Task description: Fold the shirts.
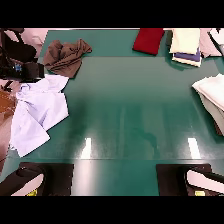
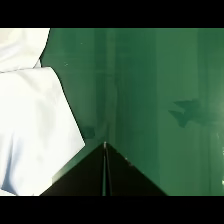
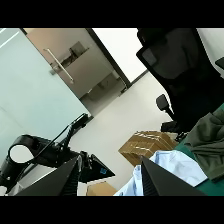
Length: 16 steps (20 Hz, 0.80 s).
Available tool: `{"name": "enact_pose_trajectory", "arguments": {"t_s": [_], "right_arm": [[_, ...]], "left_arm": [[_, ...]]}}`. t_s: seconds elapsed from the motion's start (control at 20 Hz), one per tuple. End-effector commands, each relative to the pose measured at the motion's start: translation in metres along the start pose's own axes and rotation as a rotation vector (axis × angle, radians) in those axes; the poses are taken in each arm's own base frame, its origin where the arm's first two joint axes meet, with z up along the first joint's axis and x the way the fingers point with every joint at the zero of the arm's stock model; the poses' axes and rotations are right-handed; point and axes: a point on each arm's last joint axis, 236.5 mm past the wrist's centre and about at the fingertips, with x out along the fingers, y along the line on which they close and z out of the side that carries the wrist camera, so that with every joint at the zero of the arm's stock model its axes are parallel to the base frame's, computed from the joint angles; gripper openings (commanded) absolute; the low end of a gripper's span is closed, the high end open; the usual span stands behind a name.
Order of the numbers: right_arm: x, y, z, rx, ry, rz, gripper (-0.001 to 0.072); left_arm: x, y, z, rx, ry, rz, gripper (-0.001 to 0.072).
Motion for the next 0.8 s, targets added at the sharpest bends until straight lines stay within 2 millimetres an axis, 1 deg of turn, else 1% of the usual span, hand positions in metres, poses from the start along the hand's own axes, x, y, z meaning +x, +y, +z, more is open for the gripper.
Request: {"name": "enact_pose_trajectory", "arguments": {"t_s": [0.0,0.25,0.35,0.4,0.5,0.55,0.6,0.7,0.75], "right_arm": [[0.0,0.001,-0.001,-0.003,0.002,0.002,0.0442],[0.0,-0.001,0.001,-0.002,-0.006,-0.002,0.0442],[0.003,-0.005,-0.006,0.008,0.024,0.003,0.0442],[0.008,-0.011,-0.016,0.016,0.066,-0.002,0.0442],[0.025,-0.029,-0.049,0.037,0.189,-0.016,0.0442],[0.035,-0.034,-0.067,0.058,0.254,-0.01,0.0442],[0.047,-0.036,-0.086,0.08,0.318,0.014,0.0442],[0.065,-0.034,-0.116,0.122,0.418,0.08,0.0442],[0.074,-0.034,-0.129,0.14,0.455,0.105,0.0442]], "left_arm": [[0.0,0.0,0.0,0.0,-0.001,0.001,0.0025],[0.0,0.0,0.0,0.0,-0.001,0.001,0.0025],[0.0,0.0,0.0,0.0,-0.001,0.001,0.0025],[0.0,0.0,0.0,0.0,-0.001,0.001,0.0025],[0.0,0.0,0.0,0.0,-0.001,0.001,0.0025],[0.0,-0.002,0.011,-0.016,-0.045,-0.008,0.0025],[-0.001,-0.005,0.027,-0.015,-0.113,-0.021,0.0025],[-0.006,-0.009,0.053,-0.015,-0.227,-0.042,0.0025],[-0.01,-0.015,0.067,-0.061,-0.285,-0.075,0.0025]]}}
